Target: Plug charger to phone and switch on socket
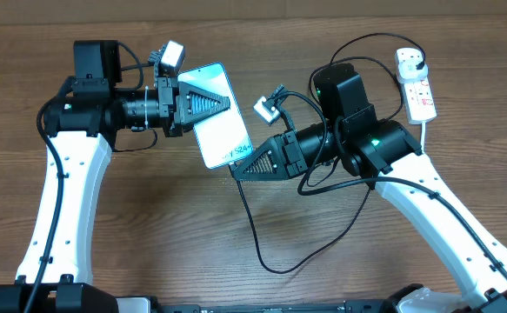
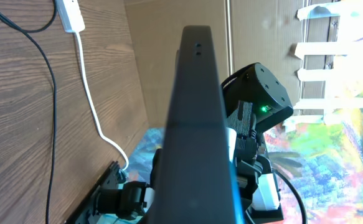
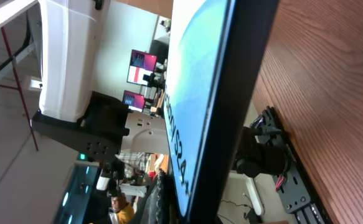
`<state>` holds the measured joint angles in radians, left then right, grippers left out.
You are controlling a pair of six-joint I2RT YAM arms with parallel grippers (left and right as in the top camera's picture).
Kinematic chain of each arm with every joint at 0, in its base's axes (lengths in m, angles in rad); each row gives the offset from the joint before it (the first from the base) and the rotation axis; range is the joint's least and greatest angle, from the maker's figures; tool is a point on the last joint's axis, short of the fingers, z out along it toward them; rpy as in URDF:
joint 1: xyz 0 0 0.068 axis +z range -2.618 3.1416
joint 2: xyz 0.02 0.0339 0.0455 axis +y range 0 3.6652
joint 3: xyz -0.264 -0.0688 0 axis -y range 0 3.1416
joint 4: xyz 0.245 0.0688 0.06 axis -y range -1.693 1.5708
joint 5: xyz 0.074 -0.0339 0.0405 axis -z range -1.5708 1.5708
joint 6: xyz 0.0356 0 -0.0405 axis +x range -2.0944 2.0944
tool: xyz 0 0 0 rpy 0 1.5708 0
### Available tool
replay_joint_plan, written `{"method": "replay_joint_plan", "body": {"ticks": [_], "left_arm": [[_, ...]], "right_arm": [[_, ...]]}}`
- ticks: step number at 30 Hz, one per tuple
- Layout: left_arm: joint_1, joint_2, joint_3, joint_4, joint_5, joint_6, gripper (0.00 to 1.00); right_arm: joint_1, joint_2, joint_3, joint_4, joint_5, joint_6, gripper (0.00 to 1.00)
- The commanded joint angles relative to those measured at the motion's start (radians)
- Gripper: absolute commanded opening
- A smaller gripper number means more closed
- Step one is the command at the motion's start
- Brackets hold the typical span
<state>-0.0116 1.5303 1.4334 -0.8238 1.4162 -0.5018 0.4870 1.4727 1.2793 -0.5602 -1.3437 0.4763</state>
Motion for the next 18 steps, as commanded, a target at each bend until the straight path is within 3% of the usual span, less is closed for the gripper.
{"method": "replay_joint_plan", "body": {"ticks": [1, 18], "left_arm": [[-0.023, -0.003, 0.009, -0.018, 0.077, 0.031, 0.04], [-0.023, -0.003, 0.009, -0.018, 0.079, 0.031, 0.04]], "right_arm": [[-0.011, -0.002, 0.031, 0.037, 0.056, 0.015, 0.04], [-0.011, 0.020, 0.031, 0.148, 0.062, 0.104, 0.04]]}}
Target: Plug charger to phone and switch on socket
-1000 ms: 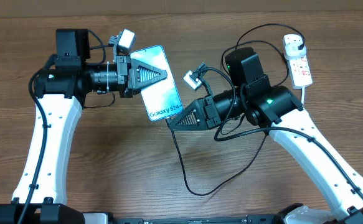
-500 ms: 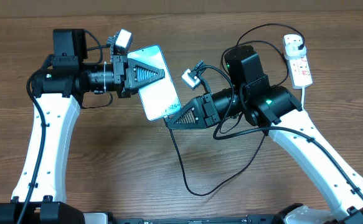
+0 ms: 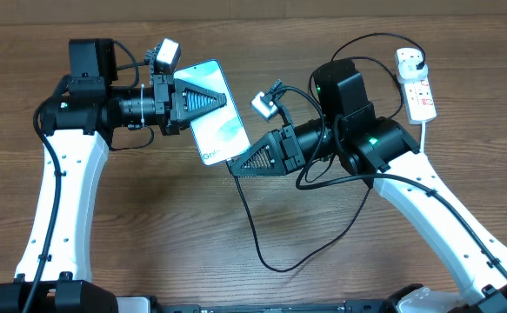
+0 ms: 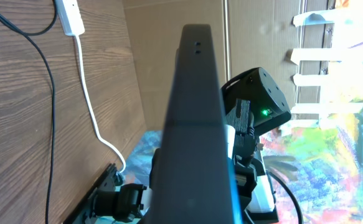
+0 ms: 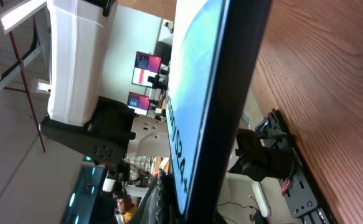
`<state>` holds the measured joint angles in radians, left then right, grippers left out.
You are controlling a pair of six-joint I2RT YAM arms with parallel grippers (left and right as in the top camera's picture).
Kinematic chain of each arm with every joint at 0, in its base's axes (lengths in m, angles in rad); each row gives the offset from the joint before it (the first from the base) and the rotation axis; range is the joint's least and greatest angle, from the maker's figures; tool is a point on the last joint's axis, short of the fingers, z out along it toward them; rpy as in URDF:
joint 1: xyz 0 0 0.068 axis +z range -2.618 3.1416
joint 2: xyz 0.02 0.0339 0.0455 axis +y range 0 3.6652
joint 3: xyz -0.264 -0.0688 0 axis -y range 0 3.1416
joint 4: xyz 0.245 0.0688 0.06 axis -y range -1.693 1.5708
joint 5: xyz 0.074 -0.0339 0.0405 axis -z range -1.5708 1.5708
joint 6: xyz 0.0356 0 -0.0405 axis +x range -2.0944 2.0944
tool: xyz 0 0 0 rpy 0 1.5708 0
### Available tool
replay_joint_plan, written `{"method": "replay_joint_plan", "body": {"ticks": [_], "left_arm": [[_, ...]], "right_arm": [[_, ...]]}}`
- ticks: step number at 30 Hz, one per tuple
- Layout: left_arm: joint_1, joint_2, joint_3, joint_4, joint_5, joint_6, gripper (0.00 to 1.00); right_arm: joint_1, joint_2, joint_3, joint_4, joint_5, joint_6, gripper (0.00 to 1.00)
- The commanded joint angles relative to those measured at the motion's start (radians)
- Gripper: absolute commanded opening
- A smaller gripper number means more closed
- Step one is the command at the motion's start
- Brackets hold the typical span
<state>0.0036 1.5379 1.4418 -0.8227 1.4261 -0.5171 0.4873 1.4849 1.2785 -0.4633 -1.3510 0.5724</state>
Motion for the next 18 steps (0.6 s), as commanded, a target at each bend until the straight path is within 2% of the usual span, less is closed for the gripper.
{"method": "replay_joint_plan", "body": {"ticks": [1, 18], "left_arm": [[-0.038, -0.011, 0.001, -0.019, 0.069, 0.046, 0.04], [-0.038, -0.011, 0.001, -0.019, 0.093, 0.046, 0.04]], "right_arm": [[-0.012, 0.008, 0.032, 0.051, 0.071, 0.008, 0.04], [-0.012, 0.008, 0.032, 0.070, 0.113, 0.031, 0.04]]}}
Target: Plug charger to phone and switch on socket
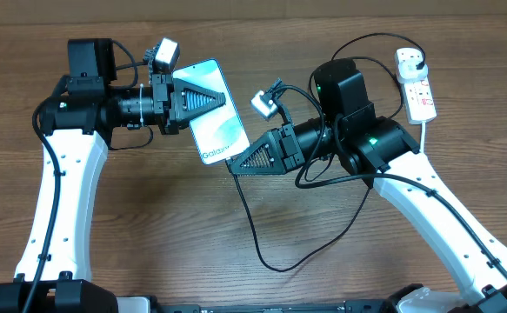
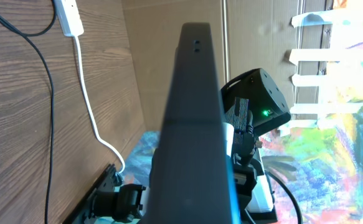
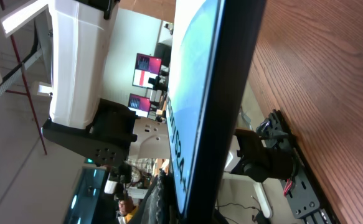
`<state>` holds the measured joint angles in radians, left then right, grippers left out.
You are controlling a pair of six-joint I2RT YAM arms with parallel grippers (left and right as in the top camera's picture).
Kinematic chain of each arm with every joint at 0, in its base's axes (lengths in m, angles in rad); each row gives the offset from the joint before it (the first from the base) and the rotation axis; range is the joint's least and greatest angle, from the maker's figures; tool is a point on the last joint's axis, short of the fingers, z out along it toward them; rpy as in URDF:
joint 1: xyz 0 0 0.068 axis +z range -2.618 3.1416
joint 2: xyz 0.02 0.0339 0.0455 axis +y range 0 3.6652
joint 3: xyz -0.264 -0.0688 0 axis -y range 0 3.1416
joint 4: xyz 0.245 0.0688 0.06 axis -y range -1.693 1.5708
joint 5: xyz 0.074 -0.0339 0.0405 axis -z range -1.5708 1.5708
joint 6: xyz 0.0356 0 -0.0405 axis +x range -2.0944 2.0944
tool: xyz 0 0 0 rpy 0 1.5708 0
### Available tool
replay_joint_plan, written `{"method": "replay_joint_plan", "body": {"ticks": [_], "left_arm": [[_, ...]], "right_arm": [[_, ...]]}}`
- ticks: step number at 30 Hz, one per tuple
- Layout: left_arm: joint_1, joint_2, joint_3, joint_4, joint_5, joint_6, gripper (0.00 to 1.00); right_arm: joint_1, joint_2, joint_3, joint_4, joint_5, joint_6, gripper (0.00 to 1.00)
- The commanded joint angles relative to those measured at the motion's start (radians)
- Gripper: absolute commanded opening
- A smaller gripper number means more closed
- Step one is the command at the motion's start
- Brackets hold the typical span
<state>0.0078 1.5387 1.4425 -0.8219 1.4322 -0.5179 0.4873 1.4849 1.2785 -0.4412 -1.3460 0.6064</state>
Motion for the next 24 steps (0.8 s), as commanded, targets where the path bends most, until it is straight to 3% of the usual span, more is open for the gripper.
{"method": "replay_joint_plan", "body": {"ticks": [1, 24], "left_arm": [[-0.042, -0.012, 0.000, -0.019, 0.087, 0.047, 0.04], [-0.042, -0.012, 0.000, -0.019, 0.111, 0.047, 0.04]], "right_arm": [[-0.012, 0.008, 0.032, 0.048, 0.108, -0.004, 0.04], [-0.012, 0.008, 0.032, 0.048, 0.115, 0.001, 0.04]]}}
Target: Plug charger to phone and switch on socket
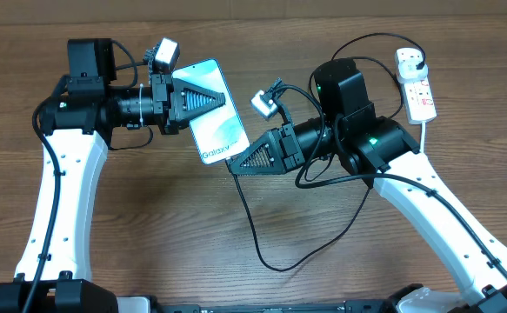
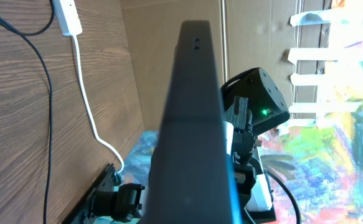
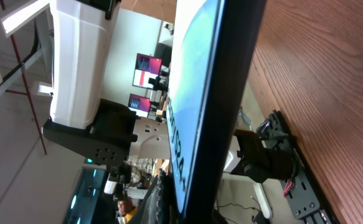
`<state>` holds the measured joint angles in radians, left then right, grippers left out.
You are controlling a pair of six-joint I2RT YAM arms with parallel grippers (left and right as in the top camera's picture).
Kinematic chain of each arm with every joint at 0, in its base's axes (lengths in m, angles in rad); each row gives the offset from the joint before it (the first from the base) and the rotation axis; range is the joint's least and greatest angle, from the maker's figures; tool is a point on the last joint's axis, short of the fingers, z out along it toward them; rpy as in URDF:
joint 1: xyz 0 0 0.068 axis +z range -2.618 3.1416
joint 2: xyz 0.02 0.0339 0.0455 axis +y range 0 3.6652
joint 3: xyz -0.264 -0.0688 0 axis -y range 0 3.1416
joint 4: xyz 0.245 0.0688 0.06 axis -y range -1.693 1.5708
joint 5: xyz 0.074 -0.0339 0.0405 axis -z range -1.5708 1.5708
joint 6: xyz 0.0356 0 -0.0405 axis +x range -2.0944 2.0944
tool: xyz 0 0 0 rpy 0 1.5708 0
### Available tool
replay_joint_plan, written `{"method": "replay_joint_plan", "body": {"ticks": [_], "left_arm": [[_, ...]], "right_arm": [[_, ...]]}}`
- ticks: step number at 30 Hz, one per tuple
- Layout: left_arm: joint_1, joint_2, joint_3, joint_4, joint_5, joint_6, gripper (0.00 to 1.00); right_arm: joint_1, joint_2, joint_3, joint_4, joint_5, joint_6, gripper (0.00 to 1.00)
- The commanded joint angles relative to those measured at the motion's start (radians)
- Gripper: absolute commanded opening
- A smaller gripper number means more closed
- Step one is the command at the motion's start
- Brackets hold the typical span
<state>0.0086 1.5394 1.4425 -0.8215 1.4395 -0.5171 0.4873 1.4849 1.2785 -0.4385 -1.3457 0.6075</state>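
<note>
The phone (image 1: 223,130), screen lit and facing up, is held off the table with my left gripper (image 1: 227,103) shut on its upper half. The left wrist view shows it as a dark edge (image 2: 193,124), the right wrist view as an edge with the bright screen (image 3: 197,93). My right gripper (image 1: 234,169) is shut at the phone's lower end on the charger plug, which its fingers hide. The black charger cable (image 1: 257,235) hangs from there and loops over the table. The white socket strip (image 1: 418,91) lies at the far right with a plug in it.
The wooden table (image 1: 149,235) carries only the cable loop and the strip. A white lead (image 2: 91,106) runs from the strip along the table. Both arms meet over the table's middle.
At the oldest moment the left gripper held the phone slightly lower and more to the right, with the right gripper at its lower end. By 1.4 s ago both had shifted slightly up and left, still joined. They have stayed there since.
</note>
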Motion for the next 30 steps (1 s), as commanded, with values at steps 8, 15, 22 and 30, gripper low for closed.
{"method": "replay_joint_plan", "body": {"ticks": [8, 15, 22, 30], "left_arm": [[-0.043, -0.013, 0.000, -0.020, 0.119, 0.047, 0.04], [-0.043, -0.013, 0.000, -0.019, 0.121, 0.047, 0.04], [-0.042, -0.013, 0.000, -0.019, 0.070, 0.046, 0.04], [-0.029, -0.012, 0.000, -0.015, -0.009, 0.038, 0.04]], "right_arm": [[-0.012, 0.008, 0.032, 0.071, 0.115, 0.022, 0.04], [-0.012, 0.008, 0.032, 0.071, 0.118, 0.021, 0.05], [-0.012, 0.008, 0.032, 0.061, 0.110, 0.020, 0.15], [-0.012, 0.008, 0.032, 0.052, 0.111, 0.019, 0.68]]}}
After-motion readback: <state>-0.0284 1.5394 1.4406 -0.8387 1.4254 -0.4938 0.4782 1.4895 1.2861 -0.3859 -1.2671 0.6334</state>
